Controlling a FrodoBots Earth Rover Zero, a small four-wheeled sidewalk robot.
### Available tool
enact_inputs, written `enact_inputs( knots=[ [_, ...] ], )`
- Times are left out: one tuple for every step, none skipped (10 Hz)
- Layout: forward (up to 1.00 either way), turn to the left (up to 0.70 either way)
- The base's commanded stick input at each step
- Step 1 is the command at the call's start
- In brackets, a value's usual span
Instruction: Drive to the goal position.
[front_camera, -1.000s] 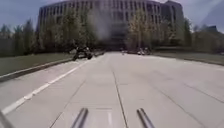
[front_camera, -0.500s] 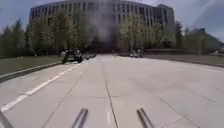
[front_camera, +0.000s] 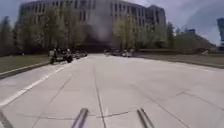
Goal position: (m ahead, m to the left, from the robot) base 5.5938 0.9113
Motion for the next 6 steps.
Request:
enact_inputs(
  knots=[
    [1.0,-0.35],
    [1.0,-0.32],
    [1.0,-0.26],
    [1.0,0.0],
    [1.0,0.0],
    [1.0,0.0]
  ],
)
